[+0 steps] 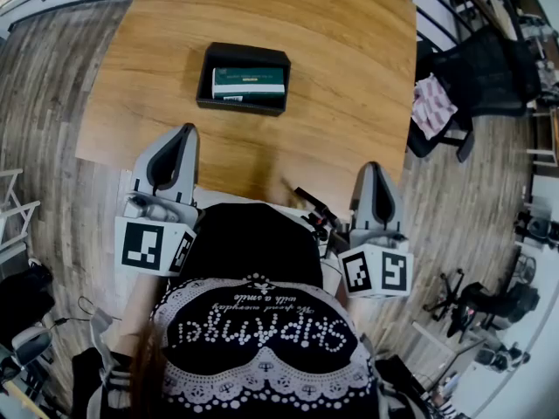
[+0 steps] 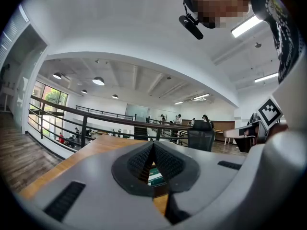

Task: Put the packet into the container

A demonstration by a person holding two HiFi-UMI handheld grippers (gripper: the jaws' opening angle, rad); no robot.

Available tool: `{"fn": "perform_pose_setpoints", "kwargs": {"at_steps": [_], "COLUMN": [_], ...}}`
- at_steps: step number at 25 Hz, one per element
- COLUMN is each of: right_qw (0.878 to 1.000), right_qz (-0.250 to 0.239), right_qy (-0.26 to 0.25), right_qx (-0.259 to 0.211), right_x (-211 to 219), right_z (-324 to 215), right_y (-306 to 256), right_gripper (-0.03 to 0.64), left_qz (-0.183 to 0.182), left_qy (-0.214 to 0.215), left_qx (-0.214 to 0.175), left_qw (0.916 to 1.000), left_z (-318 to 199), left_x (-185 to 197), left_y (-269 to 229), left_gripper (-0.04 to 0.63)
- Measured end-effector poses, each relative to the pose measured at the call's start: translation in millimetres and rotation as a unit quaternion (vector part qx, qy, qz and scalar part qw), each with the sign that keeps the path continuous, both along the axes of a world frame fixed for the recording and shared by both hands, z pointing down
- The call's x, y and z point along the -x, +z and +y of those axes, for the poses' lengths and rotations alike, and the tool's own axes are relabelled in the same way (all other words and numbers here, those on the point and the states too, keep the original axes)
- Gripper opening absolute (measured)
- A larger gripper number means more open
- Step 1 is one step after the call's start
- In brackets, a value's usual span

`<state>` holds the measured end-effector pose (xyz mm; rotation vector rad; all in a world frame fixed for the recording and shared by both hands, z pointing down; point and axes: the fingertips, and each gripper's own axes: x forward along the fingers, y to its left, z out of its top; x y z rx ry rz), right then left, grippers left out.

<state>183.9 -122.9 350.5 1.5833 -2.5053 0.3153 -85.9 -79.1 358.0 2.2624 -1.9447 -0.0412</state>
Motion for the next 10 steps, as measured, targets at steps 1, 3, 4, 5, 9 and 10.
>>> {"fn": "perform_pose_setpoints", "kwargs": {"at_steps": [1, 3, 4, 5, 9, 10], "right_qw": [1.0, 1.0, 1.0, 1.0, 1.0, 1.0], "right_qz": [0.0, -0.001, -0.001, 0.0, 0.001, 0.001], "right_qy": [0.0, 0.0, 0.001, 0.0, 0.0, 0.0], "right_qx": [0.0, 0.001, 0.001, 0.001, 0.002, 0.003], "right_x": [0.2, 0.4, 0.3, 0.1, -0.5, -0.7], "right_z": [0.0, 0.1, 0.0, -0.3, -2.4, -3.0], "right_y": [-0.1, -0.3, -0.3, -0.3, -0.1, 0.0], "right_gripper": [0.037, 0.037, 0.037, 0.037, 0.037, 0.037], "left_qz": [0.0, 0.001, 0.001, 0.002, 0.002, 0.002], "left_qy": [0.0, -0.001, -0.001, -0.002, -0.004, -0.004], "left_qx": [-0.001, -0.003, -0.004, -0.004, -0.003, -0.005], "left_qw": [1.0, 1.0, 1.0, 1.0, 1.0, 1.0], "left_z": [-0.1, -0.1, -0.3, -0.6, -2.9, -3.6], "left_x": [0.0, 0.3, 0.4, 0.6, 1.6, 2.0], "left_y": [-0.4, -1.9, -2.6, -2.8, -3.3, -4.0], "left_gripper": [0.031, 0.031, 0.031, 0.031, 0.031, 0.031]}}
